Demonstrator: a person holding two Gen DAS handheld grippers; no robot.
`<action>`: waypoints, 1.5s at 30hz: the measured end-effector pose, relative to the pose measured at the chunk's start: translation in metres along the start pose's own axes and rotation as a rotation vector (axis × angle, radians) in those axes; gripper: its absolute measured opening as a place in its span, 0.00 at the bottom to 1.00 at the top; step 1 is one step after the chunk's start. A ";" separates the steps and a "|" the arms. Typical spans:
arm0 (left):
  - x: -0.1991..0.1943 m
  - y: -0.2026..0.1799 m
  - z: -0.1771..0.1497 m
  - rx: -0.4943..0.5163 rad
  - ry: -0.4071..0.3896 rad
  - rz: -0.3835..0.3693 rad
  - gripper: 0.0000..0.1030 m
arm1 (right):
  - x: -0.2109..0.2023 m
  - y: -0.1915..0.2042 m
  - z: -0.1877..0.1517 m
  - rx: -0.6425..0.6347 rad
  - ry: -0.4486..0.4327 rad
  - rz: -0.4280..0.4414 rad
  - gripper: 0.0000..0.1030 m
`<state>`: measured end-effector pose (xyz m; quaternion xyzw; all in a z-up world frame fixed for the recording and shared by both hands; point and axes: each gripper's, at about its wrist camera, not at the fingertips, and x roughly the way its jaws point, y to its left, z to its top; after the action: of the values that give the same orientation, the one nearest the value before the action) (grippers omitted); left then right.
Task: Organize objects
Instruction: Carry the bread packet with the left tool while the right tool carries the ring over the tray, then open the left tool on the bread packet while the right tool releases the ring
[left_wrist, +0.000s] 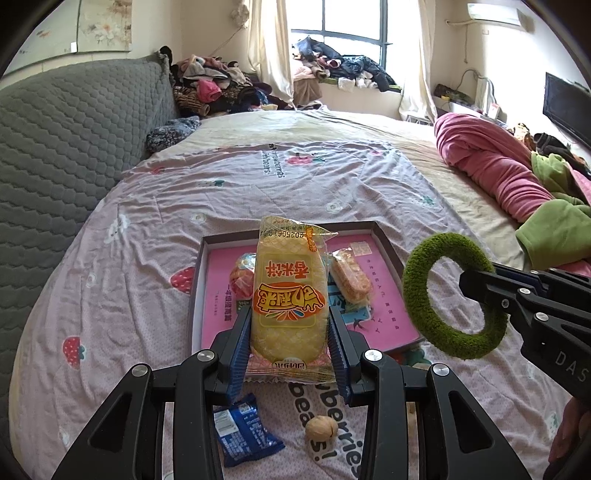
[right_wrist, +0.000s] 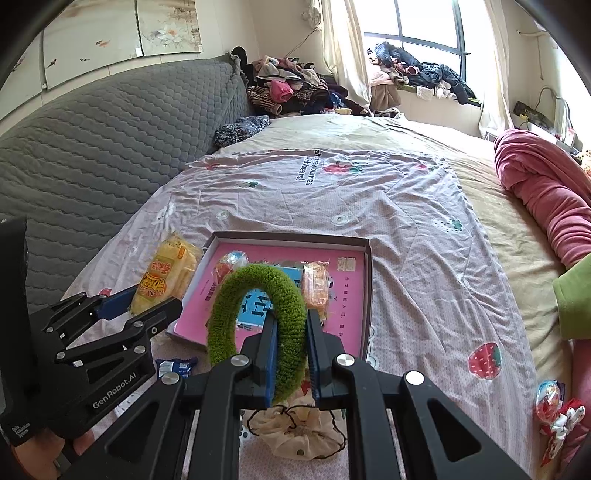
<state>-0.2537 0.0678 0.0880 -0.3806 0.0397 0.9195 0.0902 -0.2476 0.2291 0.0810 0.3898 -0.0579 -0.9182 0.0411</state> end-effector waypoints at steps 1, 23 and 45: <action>0.004 0.000 0.000 0.003 0.002 0.001 0.39 | 0.003 -0.001 0.001 0.001 0.000 0.001 0.14; 0.093 0.010 -0.013 -0.001 0.085 -0.005 0.39 | 0.088 -0.010 -0.008 0.006 0.081 0.011 0.14; 0.154 0.002 -0.042 0.023 0.186 0.026 0.40 | 0.159 -0.025 -0.037 0.011 0.193 -0.037 0.14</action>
<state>-0.3322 0.0812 -0.0504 -0.4627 0.0631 0.8808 0.0785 -0.3321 0.2318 -0.0610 0.4777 -0.0515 -0.8766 0.0276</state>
